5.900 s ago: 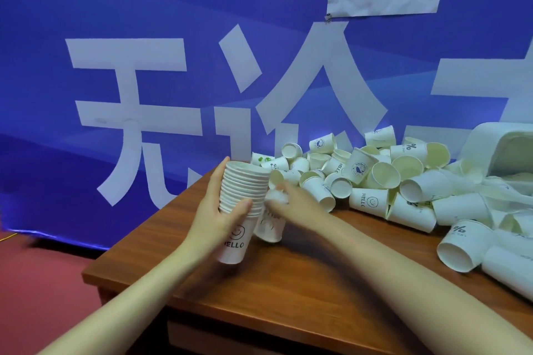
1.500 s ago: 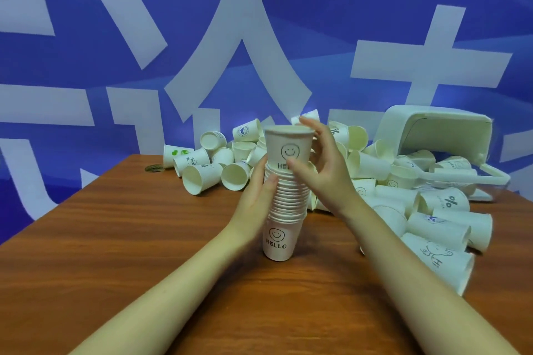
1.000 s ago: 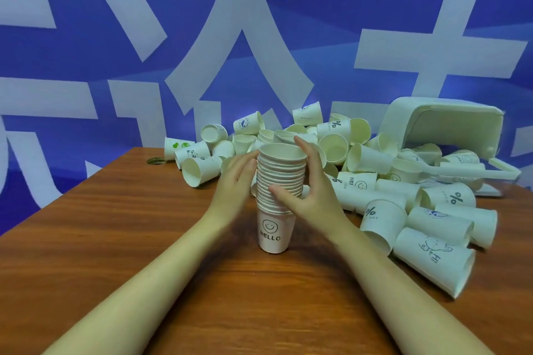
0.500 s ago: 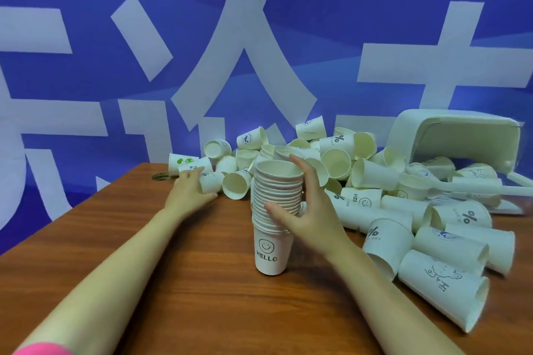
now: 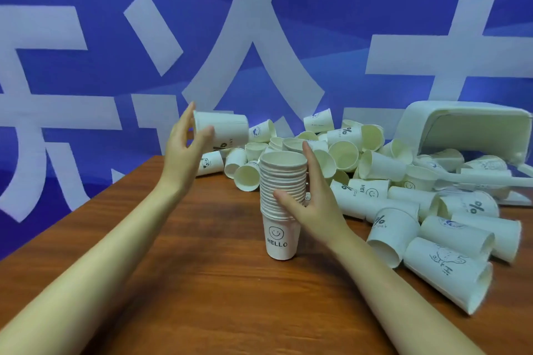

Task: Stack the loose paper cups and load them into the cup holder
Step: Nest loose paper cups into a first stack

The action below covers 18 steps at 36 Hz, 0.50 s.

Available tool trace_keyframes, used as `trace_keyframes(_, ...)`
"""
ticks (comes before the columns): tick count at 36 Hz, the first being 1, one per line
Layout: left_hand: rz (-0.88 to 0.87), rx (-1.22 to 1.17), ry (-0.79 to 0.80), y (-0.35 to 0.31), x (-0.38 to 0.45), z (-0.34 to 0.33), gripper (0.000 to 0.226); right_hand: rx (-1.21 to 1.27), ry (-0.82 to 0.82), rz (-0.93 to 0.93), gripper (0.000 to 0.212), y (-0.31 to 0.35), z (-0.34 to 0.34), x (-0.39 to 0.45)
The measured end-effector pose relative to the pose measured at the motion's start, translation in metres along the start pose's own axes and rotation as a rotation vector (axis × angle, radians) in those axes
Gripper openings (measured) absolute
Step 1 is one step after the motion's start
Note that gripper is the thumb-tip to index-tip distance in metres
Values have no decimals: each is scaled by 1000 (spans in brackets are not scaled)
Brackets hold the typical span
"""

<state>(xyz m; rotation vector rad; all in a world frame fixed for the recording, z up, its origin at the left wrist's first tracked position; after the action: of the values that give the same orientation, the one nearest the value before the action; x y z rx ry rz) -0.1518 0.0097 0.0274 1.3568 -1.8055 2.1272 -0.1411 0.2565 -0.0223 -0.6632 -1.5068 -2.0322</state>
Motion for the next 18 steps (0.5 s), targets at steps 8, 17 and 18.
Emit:
trace_keyframes(8, -142, -252, 80, -86, -21, -27, 40, 26, 5, -17, 87, -1, 0, -3)
trace_keyframes(17, -229, -89, 368, -70, -38, -76, 38, 112, -12, -19, 74, -3, 1, 1)
trace_keyframes(18, -220, -80, 388, -67, -39, -77, 38, 129, -18, -22, 70, -2, 1, 2)
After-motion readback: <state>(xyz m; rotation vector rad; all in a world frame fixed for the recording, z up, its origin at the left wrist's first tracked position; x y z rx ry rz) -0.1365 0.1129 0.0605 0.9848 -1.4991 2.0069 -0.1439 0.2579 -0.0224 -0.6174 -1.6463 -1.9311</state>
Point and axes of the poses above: each hand's wrist, its own x-axis towards the middle knuckle, its own z-axis out of the back of the hand, y = z × x, the point moved 8 cm from there along x, towards the middle knuckle, and after that the axes turned 9 degrees about -y, right-handed, at the moved point
